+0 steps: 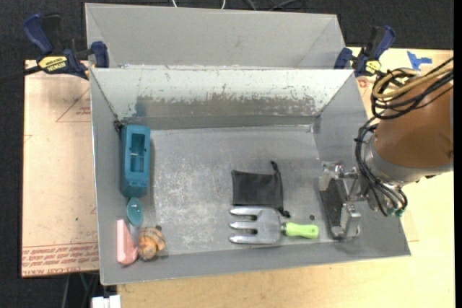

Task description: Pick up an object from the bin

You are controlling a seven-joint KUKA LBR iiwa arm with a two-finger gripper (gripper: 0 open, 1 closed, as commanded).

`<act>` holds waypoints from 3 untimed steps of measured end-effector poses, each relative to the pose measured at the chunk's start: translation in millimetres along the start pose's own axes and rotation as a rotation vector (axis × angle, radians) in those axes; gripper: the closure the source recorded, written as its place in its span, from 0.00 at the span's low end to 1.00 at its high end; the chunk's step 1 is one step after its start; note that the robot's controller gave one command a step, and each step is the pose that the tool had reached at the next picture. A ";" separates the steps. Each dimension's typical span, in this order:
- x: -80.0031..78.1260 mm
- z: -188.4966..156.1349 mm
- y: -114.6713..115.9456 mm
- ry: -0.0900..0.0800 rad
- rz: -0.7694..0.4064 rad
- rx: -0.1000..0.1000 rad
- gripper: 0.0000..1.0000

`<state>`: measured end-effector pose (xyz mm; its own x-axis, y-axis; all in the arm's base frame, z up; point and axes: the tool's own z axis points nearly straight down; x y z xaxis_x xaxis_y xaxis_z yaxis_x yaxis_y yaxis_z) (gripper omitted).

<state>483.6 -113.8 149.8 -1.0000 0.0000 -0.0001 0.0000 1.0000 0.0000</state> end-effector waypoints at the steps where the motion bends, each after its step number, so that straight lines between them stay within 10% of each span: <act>1: -27.4 73.3 64.6 -0.002 0.238 -0.002 0.00; 2: -34.5 58.3 75.8 -0.002 0.150 0.000 0.00; 3: -41.4 52.0 119.1 0.001 0.351 -0.003 0.00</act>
Offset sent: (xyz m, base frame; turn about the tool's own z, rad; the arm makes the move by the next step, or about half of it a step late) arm 0.0381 0.0800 -0.0444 0.1088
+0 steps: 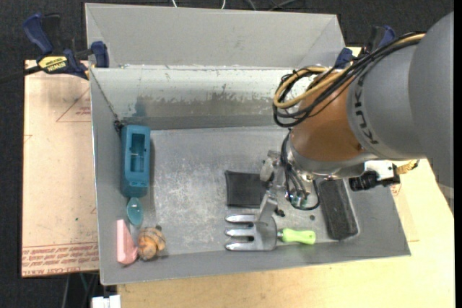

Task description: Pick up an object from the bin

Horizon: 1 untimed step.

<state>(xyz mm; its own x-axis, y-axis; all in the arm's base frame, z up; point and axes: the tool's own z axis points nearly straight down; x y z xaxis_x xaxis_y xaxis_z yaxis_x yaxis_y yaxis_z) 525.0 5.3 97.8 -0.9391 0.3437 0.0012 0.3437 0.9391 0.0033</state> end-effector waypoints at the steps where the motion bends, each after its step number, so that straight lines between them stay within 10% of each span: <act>1: -19.2 23.2 24.5 -0.006 -0.136 0.001 0.00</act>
Offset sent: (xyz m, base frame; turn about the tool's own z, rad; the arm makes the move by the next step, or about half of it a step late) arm 0.0222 0.0258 -0.0278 0.1165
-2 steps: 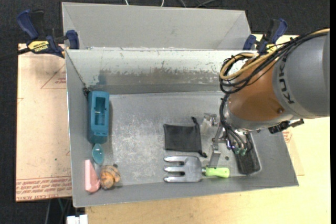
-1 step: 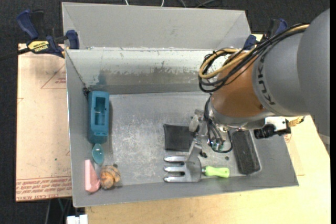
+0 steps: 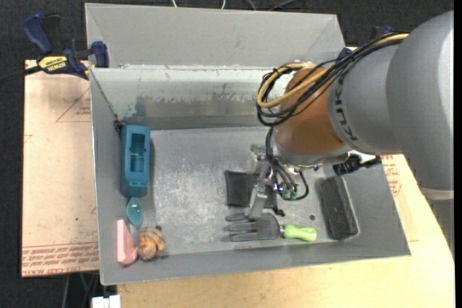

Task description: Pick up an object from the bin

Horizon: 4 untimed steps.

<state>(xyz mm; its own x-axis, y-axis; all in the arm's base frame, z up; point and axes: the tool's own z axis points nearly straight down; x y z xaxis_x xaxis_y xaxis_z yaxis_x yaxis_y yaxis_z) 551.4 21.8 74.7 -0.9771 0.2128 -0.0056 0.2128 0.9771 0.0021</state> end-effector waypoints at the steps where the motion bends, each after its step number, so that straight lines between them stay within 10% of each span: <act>1: 4.8 3.3 8.5 0.002 0.250 -0.004 1.00; 4: 4.9 -32.4 9.0 0.002 0.248 -0.005 1.00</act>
Offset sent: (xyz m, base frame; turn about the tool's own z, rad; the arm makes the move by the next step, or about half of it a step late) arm 0.0000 0.0000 0.0000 0.0000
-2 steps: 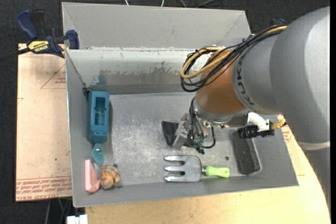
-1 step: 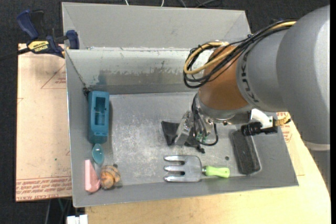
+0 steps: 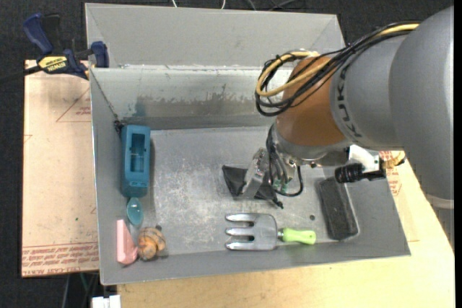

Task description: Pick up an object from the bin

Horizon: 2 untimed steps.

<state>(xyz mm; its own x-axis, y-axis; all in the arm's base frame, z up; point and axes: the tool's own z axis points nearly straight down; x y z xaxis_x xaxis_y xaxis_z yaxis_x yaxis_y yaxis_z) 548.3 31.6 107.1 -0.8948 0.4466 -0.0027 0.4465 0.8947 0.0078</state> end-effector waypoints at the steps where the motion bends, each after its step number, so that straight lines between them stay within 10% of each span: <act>1: -0.5 -7.4 0.5 -0.002 -0.002 -0.002 1.00; 2: -0.6 -8.4 0.6 -0.003 -0.003 -0.002 1.00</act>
Offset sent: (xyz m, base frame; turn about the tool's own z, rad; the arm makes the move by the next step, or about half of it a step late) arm 0.0005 0.0001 0.0081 -0.0014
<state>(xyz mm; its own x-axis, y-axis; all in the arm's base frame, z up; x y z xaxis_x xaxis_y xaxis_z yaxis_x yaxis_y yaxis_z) 549.1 31.8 115.5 -0.8962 0.4435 -0.0057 0.4435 0.8962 0.0093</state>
